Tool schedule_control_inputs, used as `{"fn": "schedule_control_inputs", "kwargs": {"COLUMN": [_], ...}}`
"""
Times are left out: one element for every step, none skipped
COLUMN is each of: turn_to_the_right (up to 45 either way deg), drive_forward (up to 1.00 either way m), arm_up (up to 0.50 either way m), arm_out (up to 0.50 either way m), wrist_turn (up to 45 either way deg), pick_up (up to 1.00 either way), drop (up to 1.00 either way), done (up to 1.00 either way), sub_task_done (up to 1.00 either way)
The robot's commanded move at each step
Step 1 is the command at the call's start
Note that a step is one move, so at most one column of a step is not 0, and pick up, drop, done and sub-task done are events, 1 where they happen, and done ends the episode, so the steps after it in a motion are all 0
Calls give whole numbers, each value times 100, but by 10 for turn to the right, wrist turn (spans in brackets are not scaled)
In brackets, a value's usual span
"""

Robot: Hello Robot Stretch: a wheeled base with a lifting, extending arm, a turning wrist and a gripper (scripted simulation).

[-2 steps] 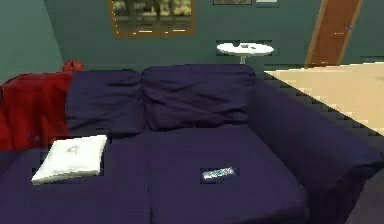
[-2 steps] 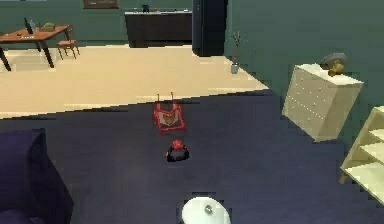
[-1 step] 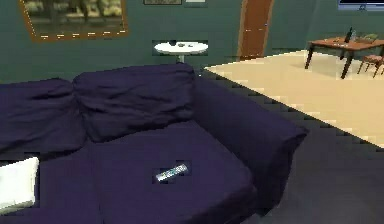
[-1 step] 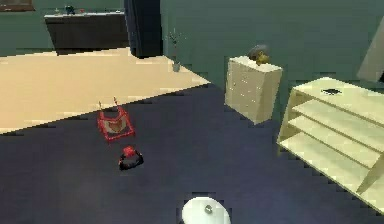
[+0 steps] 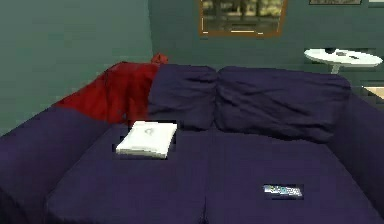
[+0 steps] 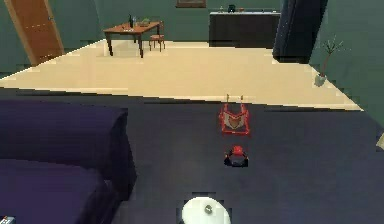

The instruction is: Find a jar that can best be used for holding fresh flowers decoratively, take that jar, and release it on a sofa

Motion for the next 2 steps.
{"fn": "schedule_control_inputs", "kwargs": {"turn_to_the_right": [0,240], "drive_forward": [30,0], "arm_up": [0,0], "arm_out": [0,0], "wrist_turn": [0,0], "pick_up": [0,0], "drop": [0,0], "done": [0,0], "sub_task_done": [0,0]}}
